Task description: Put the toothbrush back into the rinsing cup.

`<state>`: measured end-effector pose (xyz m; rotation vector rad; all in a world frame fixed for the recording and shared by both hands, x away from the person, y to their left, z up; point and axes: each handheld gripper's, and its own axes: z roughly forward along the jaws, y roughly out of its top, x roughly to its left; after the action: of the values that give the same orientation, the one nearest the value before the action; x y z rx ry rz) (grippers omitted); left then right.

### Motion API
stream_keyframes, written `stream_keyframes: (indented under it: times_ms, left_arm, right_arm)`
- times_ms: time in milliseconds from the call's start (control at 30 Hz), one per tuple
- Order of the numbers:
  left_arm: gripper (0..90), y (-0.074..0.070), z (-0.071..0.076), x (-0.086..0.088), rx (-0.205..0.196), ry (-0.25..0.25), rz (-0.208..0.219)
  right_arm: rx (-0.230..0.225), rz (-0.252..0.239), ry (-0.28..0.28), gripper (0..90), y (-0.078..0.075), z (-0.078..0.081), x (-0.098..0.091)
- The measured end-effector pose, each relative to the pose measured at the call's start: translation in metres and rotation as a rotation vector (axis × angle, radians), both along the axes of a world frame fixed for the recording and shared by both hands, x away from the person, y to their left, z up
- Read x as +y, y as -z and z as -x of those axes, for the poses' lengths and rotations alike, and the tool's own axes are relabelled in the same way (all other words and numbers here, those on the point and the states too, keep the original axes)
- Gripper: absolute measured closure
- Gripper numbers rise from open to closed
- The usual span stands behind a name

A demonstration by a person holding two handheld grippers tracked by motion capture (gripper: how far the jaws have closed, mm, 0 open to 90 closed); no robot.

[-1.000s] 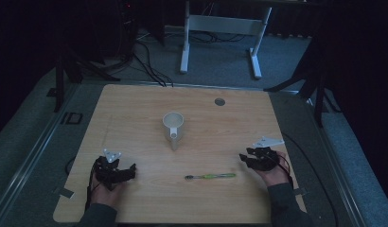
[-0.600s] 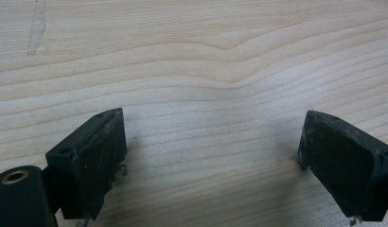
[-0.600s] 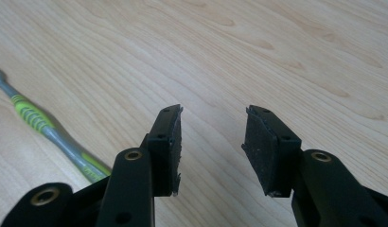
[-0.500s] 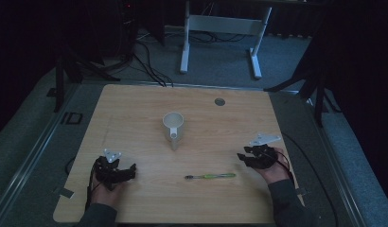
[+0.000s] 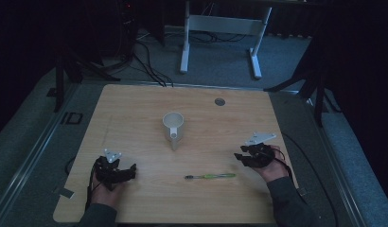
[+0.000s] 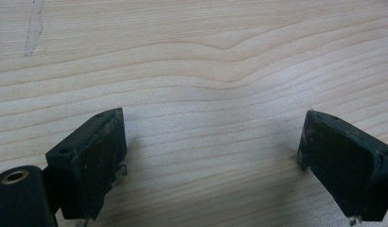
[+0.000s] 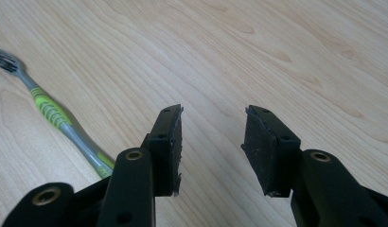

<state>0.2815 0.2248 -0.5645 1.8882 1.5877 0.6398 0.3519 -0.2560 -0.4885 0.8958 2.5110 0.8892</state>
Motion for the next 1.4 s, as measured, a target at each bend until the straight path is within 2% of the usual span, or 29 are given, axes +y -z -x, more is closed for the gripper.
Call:
stream_keyframes:
  times_ms: [400, 1067, 1400]
  left_arm:
    - [9.4, 0.000, 0.000, 0.000, -0.001, 0.002, 0.002]
    - [9.4, 0.000, 0.000, -0.001, -0.002, 0.005, 0.003]
    - [9.4, 0.000, 0.000, -0.001, -0.001, 0.006, 0.002]
  right_arm:
    - [0.012, 0.027, -0.046, 56.9, -0.006, -0.004, 0.000]
    - [0.043, 0.029, -0.105, 58.4, -0.013, -0.010, 0.006]
    - [0.059, 0.064, -0.154, 58.4, -0.015, -0.010, 0.013]
